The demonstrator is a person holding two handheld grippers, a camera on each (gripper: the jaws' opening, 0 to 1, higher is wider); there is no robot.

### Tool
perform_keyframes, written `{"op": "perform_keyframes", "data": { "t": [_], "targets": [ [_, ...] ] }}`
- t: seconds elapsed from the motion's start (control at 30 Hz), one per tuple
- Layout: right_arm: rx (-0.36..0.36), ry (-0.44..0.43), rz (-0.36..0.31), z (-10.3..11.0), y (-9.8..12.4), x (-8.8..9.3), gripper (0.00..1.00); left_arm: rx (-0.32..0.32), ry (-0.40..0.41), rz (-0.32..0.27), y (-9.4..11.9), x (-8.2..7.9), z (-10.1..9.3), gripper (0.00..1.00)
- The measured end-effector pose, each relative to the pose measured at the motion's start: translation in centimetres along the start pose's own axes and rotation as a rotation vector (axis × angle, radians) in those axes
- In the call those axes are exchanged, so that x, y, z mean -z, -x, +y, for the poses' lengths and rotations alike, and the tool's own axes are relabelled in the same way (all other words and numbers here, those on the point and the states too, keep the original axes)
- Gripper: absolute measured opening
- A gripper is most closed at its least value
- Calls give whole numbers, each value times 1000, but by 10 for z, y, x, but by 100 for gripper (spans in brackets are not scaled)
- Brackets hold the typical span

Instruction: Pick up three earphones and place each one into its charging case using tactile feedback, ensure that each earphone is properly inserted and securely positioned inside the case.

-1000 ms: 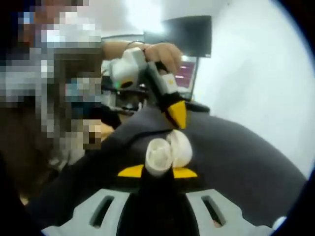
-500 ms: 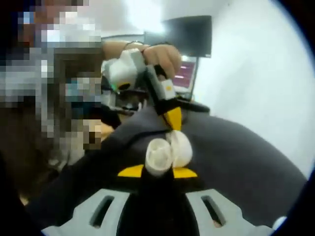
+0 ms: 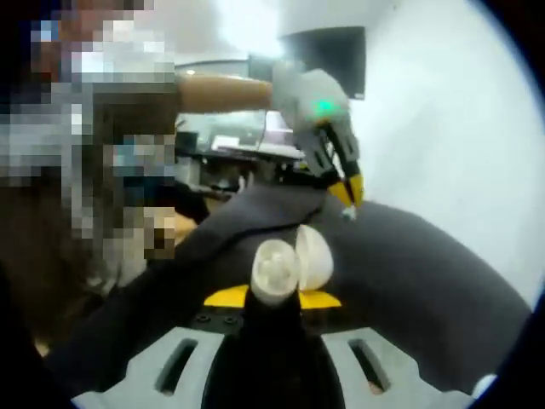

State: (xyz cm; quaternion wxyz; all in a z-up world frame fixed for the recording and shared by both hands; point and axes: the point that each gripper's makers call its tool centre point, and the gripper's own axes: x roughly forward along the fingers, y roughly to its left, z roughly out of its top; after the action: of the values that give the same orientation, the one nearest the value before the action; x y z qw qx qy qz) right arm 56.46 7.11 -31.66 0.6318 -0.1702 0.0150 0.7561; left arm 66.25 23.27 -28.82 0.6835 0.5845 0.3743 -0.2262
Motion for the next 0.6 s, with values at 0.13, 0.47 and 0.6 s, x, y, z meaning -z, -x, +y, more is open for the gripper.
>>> {"op": "perform_keyframes", "data": {
  "t": [0.13,0.47,0.6],
  "targets": [
    [0,1,-1,0,0,0,21,-62,73,42,-5,-4,-4,2],
    [-4,-3,-3,0,0,0,21,14,37,116,8,-37,-48,1],
    [-2,0,-4,1,0,0,21,35,24,105,11,-42,-53,1]
  ]
}}
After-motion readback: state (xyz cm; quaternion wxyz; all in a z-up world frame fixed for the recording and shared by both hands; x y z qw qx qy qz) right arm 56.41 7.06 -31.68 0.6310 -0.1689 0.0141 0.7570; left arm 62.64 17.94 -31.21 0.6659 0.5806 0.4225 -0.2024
